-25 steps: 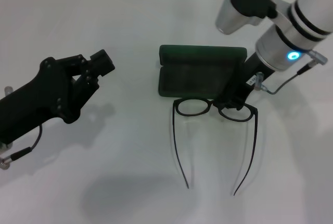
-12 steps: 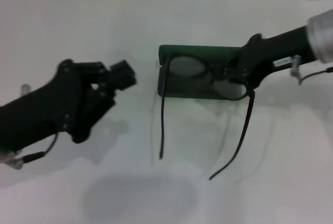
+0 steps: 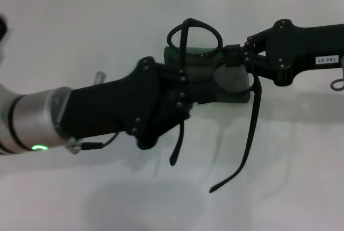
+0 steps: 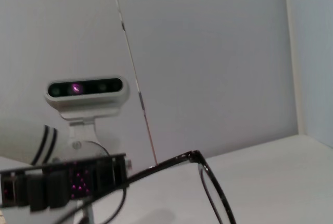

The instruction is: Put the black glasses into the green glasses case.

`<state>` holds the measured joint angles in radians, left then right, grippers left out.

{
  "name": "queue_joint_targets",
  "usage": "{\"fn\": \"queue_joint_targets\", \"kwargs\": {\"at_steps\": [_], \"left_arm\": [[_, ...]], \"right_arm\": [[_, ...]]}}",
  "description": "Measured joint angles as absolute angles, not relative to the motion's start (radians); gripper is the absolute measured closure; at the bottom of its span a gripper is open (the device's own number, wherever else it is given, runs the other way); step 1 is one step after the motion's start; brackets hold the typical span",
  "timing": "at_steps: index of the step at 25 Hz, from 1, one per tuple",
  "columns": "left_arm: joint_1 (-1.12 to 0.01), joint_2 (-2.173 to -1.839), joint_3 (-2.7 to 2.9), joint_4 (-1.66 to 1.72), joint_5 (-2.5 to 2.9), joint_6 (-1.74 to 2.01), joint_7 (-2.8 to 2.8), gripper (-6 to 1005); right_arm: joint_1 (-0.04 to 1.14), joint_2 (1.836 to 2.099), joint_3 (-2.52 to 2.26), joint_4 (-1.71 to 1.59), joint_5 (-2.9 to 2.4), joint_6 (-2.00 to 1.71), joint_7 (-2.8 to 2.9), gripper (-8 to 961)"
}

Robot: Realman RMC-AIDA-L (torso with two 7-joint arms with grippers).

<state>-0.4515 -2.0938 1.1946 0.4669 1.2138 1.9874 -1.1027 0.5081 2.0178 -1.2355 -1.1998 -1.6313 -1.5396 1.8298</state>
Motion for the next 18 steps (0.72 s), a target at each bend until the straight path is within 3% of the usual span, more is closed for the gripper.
{"fn": "queue_joint_targets", "kwargs": {"at_steps": [6,18], "left_arm": [[-0.507,-2.098,1.202,0.386,1.214,1.958,-1.052,958],[-0.513,-2.099,1.194,0.373,1.188,1.873,-1.042,957]], "right_arm": [[0.514,2.020,-1.239,-1.171,-1.575,-1.568,1.789,925],[0.553,2.019,-1.233,-1.109,-1.526,-1.609,1.758,924]]}}
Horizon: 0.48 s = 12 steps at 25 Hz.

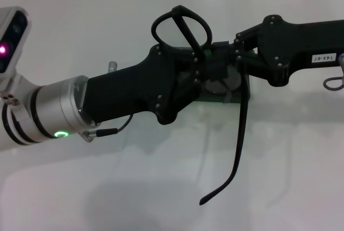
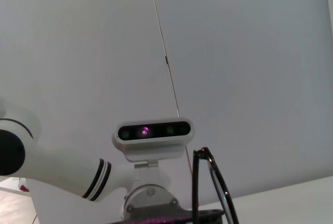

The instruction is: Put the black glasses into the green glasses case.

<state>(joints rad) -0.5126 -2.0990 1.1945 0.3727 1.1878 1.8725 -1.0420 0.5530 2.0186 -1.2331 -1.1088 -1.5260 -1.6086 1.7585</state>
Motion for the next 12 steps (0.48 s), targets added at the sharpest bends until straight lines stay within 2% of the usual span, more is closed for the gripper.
{"fn": "queue_joint_targets", "kwargs": {"at_steps": [12], "left_arm": [[-0.508,-2.098,1.199,0.373,1.166,1.848,-1.042,958]], "right_arm": [[0.552,2.018,-1.216,-1.100,-1.518,-1.605,1.744,924]]}}
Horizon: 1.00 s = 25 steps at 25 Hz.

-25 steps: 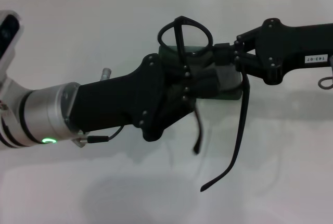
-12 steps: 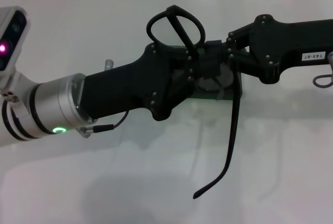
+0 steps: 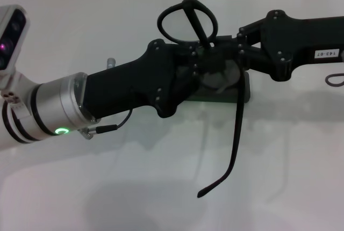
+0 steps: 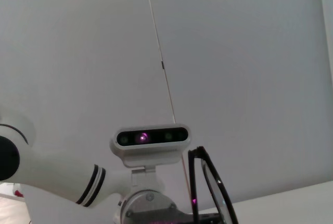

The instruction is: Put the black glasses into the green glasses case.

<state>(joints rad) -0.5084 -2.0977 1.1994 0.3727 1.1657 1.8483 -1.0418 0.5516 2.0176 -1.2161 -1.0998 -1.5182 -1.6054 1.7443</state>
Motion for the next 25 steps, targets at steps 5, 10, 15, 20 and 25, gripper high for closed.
{"fn": "queue_joint_targets", "kwargs": {"at_steps": [5,10,15,20,25], "left_arm": [[-0.505,-2.096,1.202,0.373,1.171,1.885,-1.040,957],[-0.493,-2.089,1.199,0.374,1.173,1.914,-1.039,957],[-0.462,-2.076,1.193,0.375,1.177,1.872,-1.023,957],[-0.485,-2.088,1.204,0.393,1.307,1.862,-1.000,957],[-0.528,-2.101,1.323,0.381,1.256,1.891,-0.935,958]], "right_arm": [[0.549,2.019,-1.176,-1.069,-1.516,-1.600,1.720,923],[0.547,2.018,-1.098,-1.051,-1.508,-1.620,1.705,923],[0.535,2.017,-1.021,-1.059,-1.395,-1.713,1.703,923],[0.539,2.018,-0.999,-1.071,-1.280,-1.720,1.657,923],[0.575,2.022,-1.080,-1.038,-1.275,-1.601,1.565,922]]}}
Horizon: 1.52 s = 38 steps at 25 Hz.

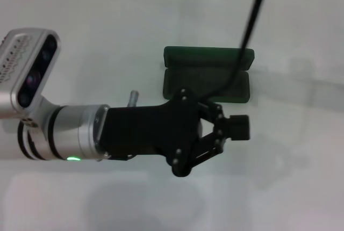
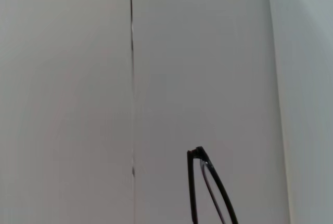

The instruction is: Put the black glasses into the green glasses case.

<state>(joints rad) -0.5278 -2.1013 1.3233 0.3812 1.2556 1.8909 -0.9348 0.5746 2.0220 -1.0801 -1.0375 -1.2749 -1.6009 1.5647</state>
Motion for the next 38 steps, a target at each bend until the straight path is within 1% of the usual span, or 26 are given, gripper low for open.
{"fn": "queue_joint_targets", "kwargs": {"at_steps": [4,10,21,38], "left_arm": [[-0.526,-2.101,1.393,0.381,1.114,1.892,-0.935,958],[-0.499,-2.099,1.404,0.355,0.951,1.898,-0.960,958],[-0.498,-2.094,1.399,0.286,0.884,1.876,-0.984,957],[-0.486,-2.092,1.399,0.278,0.884,1.860,-0.985,957]], "right_arm": [[0.584,2.020,-1.231,-1.020,-1.290,-1.460,1.499,922],[0.587,2.022,-1.365,-1.019,-1.352,-1.372,1.486,922],[0.589,2.022,-1.404,-1.020,-1.394,-1.364,1.503,921],[0.586,2.020,-1.412,-1.020,-1.394,-1.368,1.508,921]]}}
